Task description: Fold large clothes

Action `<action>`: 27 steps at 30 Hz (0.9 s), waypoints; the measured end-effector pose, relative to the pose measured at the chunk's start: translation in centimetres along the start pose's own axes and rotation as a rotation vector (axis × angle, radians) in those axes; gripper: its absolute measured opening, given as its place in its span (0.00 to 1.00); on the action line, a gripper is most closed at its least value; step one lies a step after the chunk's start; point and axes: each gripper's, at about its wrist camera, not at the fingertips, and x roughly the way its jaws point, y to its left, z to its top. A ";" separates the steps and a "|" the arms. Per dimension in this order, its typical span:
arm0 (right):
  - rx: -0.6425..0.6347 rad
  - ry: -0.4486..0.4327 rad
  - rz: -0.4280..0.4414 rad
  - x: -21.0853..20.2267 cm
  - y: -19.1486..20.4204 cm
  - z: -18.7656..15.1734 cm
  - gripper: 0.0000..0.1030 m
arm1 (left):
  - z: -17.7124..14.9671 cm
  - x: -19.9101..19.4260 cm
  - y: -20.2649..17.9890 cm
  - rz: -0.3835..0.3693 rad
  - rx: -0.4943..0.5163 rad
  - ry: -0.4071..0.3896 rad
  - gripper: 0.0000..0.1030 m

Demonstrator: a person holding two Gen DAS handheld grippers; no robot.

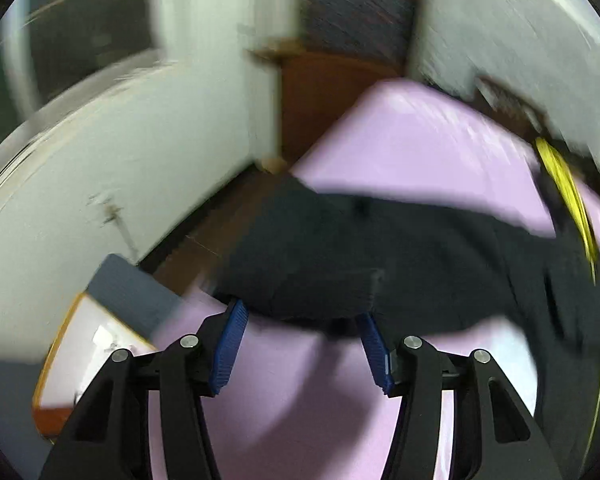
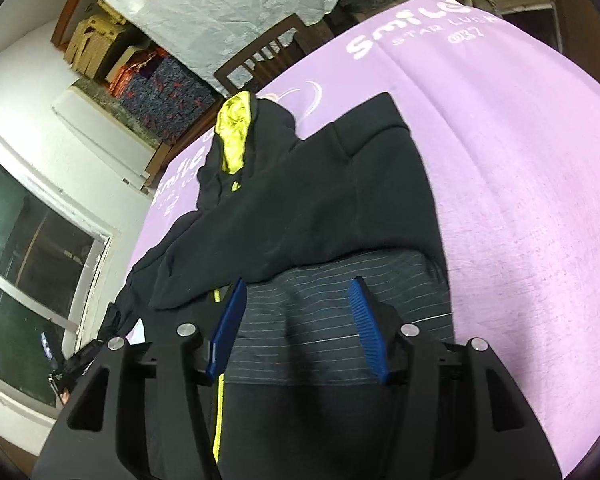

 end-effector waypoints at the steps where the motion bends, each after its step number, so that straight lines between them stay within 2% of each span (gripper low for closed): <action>1: 0.008 -0.003 0.000 0.0 -0.2 0.1 0.52 | 0.5 -0.6 2.4 -0.026 -0.108 -0.023 0.58; 2: 0.012 -0.004 0.002 0.0 -0.3 0.1 0.52 | 0.7 -0.6 3.7 -0.055 -0.173 -0.031 0.64; 3: 0.014 -0.004 0.002 0.1 -0.4 0.1 0.53 | 0.7 -0.5 5.3 -0.084 -0.244 -0.025 0.64; 4: 0.013 -0.002 0.004 0.2 -0.3 0.1 0.53 | 0.5 0.2 6.2 -0.103 -0.272 0.005 0.64; 7: -0.006 0.009 0.008 0.6 0.2 -0.2 0.53 | 0.1 2.0 6.3 -0.141 -0.260 0.083 0.63; 8: -0.020 0.011 0.004 0.7 0.4 -0.3 0.53 | 0.2 1.7 6.1 -0.141 -0.240 0.074 0.63; 10: -0.032 0.011 -0.004 0.8 0.6 -0.4 0.53 | 0.8 1.8 5.7 -0.218 -0.226 0.069 0.63; 16: -0.023 0.021 -0.004 1.1 0.4 -0.4 0.53 | 1.4 3.4 5.1 -0.165 -0.189 0.070 0.61; 19: -0.025 0.020 -0.006 1.1 0.4 -0.4 0.53 | 1.6 3.6 5.3 -0.164 -0.232 0.056 0.50; 22: -0.032 0.022 -0.005 1.0 0.5 -0.4 0.53 | 1.3 3.5 5.5 -0.185 -0.275 0.051 0.48; 23: -0.035 0.022 -0.005 1.0 0.5 -0.4 0.53 | 1.2 3.3 5.6 -0.199 -0.294 0.051 0.48; 26: -0.038 0.023 -0.008 1.1 0.5 -0.4 0.55 | 0.0 2.4 7.2 -0.341 -0.413 0.070 0.58; 27: -0.036 0.024 -0.008 1.2 0.5 -0.4 0.56 | 0.1 2.4 7.1 -0.342 -0.423 0.074 0.59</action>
